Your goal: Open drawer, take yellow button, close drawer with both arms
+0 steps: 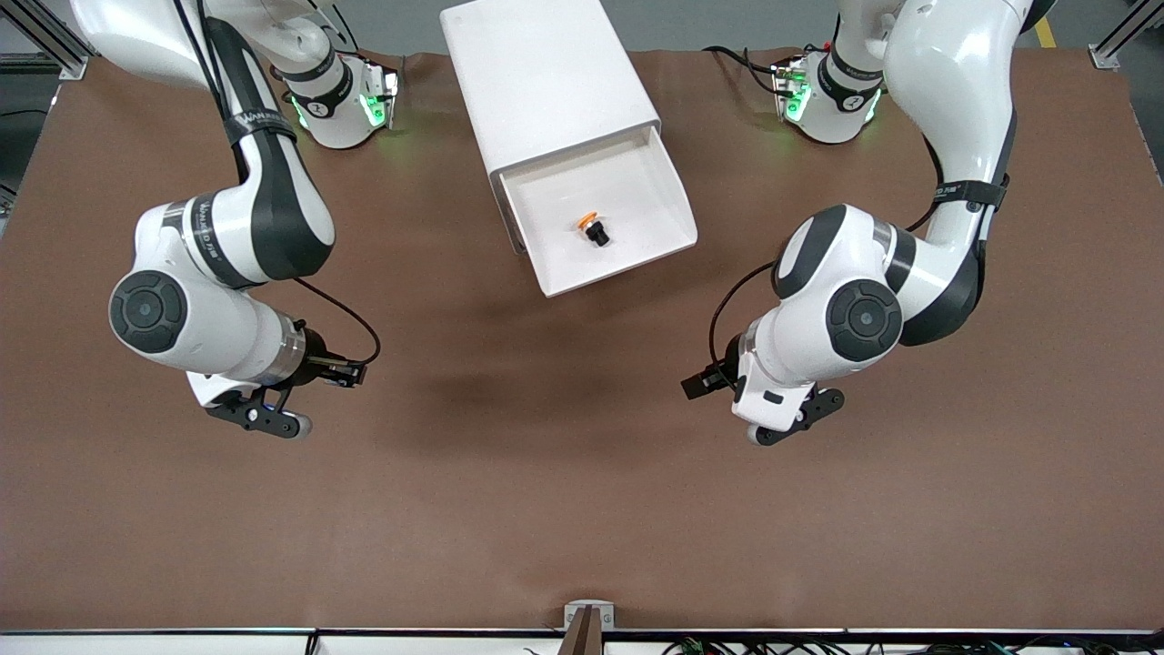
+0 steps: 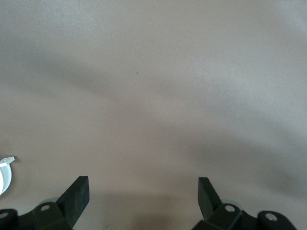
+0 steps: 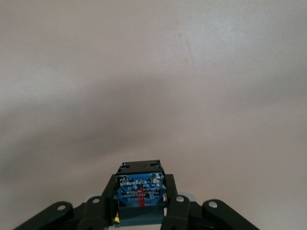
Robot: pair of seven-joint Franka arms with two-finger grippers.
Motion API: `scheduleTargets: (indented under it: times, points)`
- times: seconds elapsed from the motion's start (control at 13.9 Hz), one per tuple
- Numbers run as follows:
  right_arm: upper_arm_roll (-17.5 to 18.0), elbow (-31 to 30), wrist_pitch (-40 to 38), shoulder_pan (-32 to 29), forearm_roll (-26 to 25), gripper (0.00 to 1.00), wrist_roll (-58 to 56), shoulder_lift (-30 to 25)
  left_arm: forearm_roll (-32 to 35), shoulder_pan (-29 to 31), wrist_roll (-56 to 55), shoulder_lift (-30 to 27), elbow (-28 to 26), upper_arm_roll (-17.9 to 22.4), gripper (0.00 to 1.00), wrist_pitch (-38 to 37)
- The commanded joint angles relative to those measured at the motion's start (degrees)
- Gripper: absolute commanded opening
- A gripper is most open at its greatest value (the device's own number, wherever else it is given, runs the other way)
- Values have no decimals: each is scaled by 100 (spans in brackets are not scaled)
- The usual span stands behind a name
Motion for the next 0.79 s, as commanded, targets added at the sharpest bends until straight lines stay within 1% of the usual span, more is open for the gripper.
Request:
scheduleTargets:
  times: [0.0,0.29,0.58,0.72]
  points:
    - [102,-198,61,-111,91,0,-142,-142,95,-5,-31,-30,-22,-6,100,-26]
    - [93,-277,166,-112,91,0,-133,-142,94,4,-40,-180,-127,-15,100,-62]
    - [93,-286,175,-112,83,0,-151,-159,94,-5,-40,-145,-127,-15,100,-53]
    - [93,-391,201,-199,74,0,-404,-159,94,-14,-40,-136,-127,-15,100,-53]
